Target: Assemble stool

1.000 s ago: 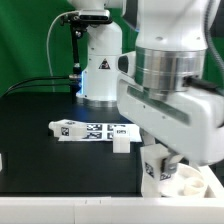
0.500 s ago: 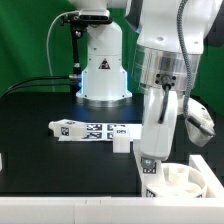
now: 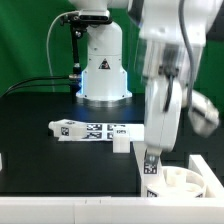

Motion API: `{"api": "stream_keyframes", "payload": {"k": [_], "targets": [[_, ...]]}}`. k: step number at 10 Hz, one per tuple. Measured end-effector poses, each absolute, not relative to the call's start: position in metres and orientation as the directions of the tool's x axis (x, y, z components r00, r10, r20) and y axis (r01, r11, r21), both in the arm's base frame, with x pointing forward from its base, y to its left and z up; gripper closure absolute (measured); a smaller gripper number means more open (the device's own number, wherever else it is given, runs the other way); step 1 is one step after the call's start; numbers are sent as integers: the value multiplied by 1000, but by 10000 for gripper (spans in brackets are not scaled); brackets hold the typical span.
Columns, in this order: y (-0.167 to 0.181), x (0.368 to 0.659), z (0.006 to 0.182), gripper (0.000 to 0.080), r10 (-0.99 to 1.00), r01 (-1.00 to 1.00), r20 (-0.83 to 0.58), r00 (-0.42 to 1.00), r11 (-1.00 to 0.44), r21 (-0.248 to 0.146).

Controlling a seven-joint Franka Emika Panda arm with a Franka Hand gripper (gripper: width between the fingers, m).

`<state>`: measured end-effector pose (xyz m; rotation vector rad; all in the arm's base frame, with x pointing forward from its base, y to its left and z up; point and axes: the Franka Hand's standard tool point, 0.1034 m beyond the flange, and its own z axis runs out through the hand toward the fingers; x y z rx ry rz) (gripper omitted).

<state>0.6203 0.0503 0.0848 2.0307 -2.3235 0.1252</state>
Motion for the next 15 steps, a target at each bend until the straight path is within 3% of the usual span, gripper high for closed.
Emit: {"api": "stream_keyframes", "payload": {"k": [1, 3, 9, 10, 12, 15], "targets": [[50, 612, 100, 166, -991, -992, 62, -118, 116, -41], [60, 602, 114, 153, -992, -993, 41, -120, 119, -19], [60, 600, 106, 151, -995, -996, 48, -93, 92, -14], [64, 593, 107, 151, -997, -995, 31, -77, 74, -67], [72, 562, 113, 151, -999, -997, 4, -39, 39, -69], [73, 561, 112, 151, -977, -975, 21, 212, -213, -62]]}}
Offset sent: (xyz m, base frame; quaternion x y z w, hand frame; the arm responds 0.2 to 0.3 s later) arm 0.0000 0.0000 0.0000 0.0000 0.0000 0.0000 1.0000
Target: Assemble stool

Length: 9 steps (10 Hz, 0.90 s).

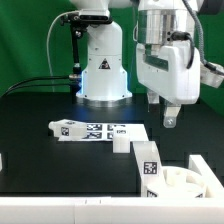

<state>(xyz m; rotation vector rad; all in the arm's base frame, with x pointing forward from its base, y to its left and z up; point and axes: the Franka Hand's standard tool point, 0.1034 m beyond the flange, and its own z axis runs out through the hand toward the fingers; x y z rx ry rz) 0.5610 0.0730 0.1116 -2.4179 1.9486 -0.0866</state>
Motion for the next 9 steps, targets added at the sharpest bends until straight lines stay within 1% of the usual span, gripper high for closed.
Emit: {"api": "stream_keyframes", "payload": {"k": [1, 2, 3, 4, 5, 6, 7, 8, 9], "targets": [[71, 562, 110, 151, -949, -946, 35, 314, -315, -79], [68, 559, 104, 151, -919, -913, 47, 392, -395, -102], [62, 545, 95, 151, -878, -869, 56, 475, -478, -128], [58, 533, 89, 151, -848, -840, 52, 528, -530, -117], [58, 527, 85, 151, -802, -797, 53, 594, -597, -95], [70, 526, 86, 151, -769, -766, 51, 638, -640, -57], [72, 527, 87, 151, -710, -708, 60, 702, -704, -58], [67, 527, 85, 151, -598, -596, 68, 799, -802, -45], [56, 527, 81, 151, -411, -410, 74, 909, -912, -25]]}}
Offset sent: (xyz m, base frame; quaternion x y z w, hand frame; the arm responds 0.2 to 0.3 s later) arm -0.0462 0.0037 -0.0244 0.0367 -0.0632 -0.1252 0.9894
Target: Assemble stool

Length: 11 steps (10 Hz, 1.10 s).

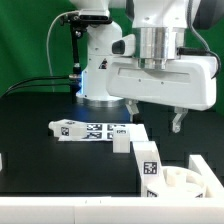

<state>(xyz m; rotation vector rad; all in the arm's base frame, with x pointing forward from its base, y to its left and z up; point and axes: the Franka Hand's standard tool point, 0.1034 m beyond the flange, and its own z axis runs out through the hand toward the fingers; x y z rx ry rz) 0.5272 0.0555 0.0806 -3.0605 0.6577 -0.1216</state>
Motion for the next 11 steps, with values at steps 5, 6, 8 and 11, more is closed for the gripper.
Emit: {"api": "stream_keyframes", "payload": {"k": [5, 6, 8, 11], "targets": [[35, 514, 75, 151, -22, -22, 51, 998, -1000, 5], [33, 513, 75, 151, -13, -13, 44, 999, -1000, 4], [27, 476, 63, 151, -18, -25, -174, 985, -999, -36], [29, 464, 63, 151, -4, -24, -396, 918, -999, -44]]}}
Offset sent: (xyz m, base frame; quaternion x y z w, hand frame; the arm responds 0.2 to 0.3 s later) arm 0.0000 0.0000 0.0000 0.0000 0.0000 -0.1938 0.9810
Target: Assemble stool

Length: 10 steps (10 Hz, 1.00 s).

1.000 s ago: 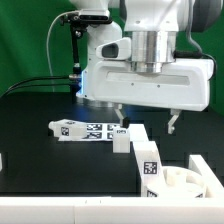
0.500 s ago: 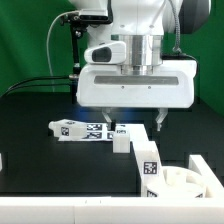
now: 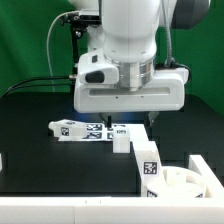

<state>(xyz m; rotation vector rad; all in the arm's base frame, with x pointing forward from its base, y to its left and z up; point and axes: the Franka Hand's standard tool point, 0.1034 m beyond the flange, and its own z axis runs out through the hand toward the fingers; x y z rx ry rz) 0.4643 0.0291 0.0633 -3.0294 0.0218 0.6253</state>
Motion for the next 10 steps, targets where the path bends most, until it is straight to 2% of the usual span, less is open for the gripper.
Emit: {"api": "stream_keyframes", "payload": {"k": [2, 4, 5, 7, 10], "targets": [[28, 458, 61, 151, -9, -36, -490, 872, -998, -44], [20, 438, 40, 151, -78, -98, -661, 746, -995, 7], [17, 436, 36, 151, -96, -112, -710, 698, -993, 24], [15, 429, 36, 151, -111, -126, -794, 598, -991, 43], [12, 419, 23, 151, -132, -141, -819, 558, -988, 64]]}}
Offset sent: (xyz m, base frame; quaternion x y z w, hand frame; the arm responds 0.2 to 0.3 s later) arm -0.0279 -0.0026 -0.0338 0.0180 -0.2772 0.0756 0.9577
